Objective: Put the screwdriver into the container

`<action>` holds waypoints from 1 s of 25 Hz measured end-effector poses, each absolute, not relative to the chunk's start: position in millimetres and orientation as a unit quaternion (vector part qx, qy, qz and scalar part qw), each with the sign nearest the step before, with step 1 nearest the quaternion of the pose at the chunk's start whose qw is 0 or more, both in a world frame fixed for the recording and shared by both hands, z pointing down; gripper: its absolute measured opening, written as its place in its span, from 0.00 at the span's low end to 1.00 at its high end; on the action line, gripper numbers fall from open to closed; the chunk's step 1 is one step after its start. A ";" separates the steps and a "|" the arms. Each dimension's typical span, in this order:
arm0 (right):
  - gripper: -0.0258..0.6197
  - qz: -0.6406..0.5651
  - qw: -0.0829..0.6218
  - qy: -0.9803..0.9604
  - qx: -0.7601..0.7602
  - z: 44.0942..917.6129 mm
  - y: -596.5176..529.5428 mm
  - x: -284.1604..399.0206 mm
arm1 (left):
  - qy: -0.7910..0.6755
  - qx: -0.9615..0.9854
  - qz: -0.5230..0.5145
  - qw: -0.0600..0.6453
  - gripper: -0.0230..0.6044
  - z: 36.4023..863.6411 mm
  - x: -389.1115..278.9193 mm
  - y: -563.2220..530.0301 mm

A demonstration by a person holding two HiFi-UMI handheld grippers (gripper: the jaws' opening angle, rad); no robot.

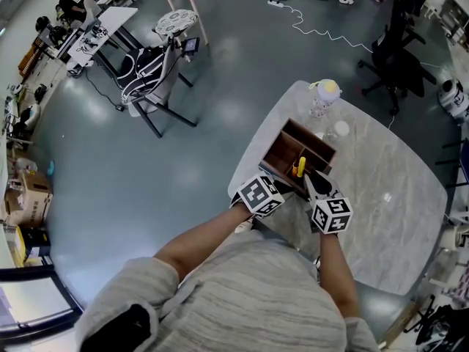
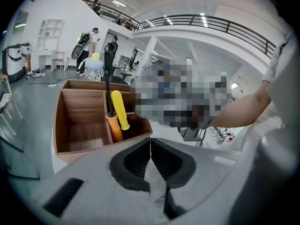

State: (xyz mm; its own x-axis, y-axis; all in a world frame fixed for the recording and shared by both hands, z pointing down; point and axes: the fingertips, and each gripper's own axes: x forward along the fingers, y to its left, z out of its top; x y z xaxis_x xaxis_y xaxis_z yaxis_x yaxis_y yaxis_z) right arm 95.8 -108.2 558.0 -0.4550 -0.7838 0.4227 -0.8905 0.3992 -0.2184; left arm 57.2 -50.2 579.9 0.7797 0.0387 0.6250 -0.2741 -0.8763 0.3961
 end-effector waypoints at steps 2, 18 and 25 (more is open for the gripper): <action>0.14 0.204 0.130 -0.829 0.504 555.5 -106.8 93.6 | -0.066 0.914 0.322 0.240 0.06 578.8 57.9 -52.1; 0.14 0.190 0.113 -0.854 0.471 516.8 -75.6 82.7 | -0.081 0.936 0.247 0.239 0.06 545.9 64.9 -57.7; 0.14 0.163 0.089 -0.870 0.457 486.8 -61.9 73.1 | -0.070 0.955 0.183 0.222 0.06 514.9 67.6 -54.9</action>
State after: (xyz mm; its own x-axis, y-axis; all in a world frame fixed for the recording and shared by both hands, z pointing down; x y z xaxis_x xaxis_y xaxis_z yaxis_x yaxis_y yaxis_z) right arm 73.1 -61.9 486.8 -0.5674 -0.7655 0.3035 -0.8234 0.5302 -0.2021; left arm 67.6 -54.9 514.9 0.9232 -0.0518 0.3807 -0.2142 -0.8920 0.3981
